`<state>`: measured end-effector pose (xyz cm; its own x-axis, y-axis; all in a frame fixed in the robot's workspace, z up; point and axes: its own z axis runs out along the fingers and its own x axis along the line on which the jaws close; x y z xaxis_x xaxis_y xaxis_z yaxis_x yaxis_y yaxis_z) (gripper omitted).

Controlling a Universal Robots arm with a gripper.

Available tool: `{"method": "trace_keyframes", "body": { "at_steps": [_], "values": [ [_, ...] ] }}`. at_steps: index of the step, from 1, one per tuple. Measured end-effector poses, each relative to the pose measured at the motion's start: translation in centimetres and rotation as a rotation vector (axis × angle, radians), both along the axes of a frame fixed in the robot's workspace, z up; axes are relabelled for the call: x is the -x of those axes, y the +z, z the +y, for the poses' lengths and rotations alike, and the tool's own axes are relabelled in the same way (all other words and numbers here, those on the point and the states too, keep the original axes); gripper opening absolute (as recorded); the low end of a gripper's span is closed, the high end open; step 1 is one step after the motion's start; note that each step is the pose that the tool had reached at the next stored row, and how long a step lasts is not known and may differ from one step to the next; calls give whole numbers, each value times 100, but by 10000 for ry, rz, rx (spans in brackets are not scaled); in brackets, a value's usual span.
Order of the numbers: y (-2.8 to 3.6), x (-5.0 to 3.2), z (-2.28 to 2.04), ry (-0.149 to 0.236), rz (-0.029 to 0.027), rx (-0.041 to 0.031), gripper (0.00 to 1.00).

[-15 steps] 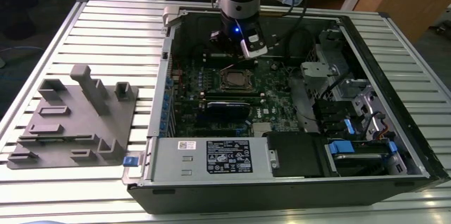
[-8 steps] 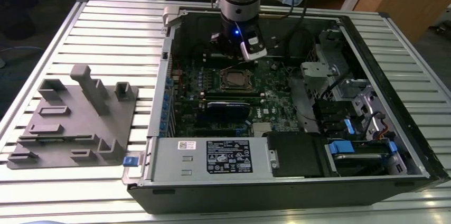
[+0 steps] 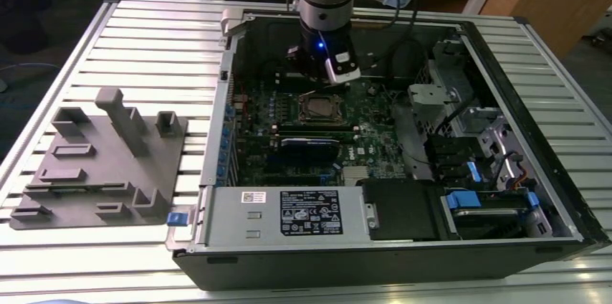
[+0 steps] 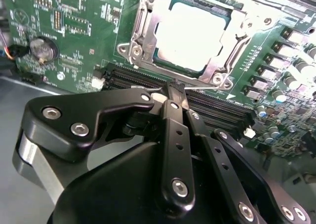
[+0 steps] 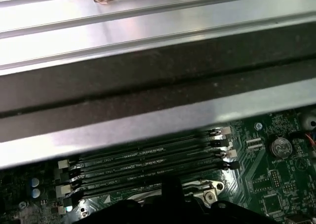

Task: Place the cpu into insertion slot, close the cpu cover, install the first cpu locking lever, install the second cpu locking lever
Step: 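Install the first cpu locking lever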

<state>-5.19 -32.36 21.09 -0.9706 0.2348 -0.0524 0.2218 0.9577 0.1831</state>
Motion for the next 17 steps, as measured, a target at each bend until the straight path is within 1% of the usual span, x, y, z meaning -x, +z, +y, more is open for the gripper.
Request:
{"method": "trace_keyframes", "body": {
  "at_steps": [1,7,11,17],
  "values": [
    [-1,0,0,-72,0,15,11],
    [-1,0,0,-121,0,17,11],
    [-1,-1,9,-353,1,18,11],
    [-1,-9,18,-806,1,17,11]
  ]
}}
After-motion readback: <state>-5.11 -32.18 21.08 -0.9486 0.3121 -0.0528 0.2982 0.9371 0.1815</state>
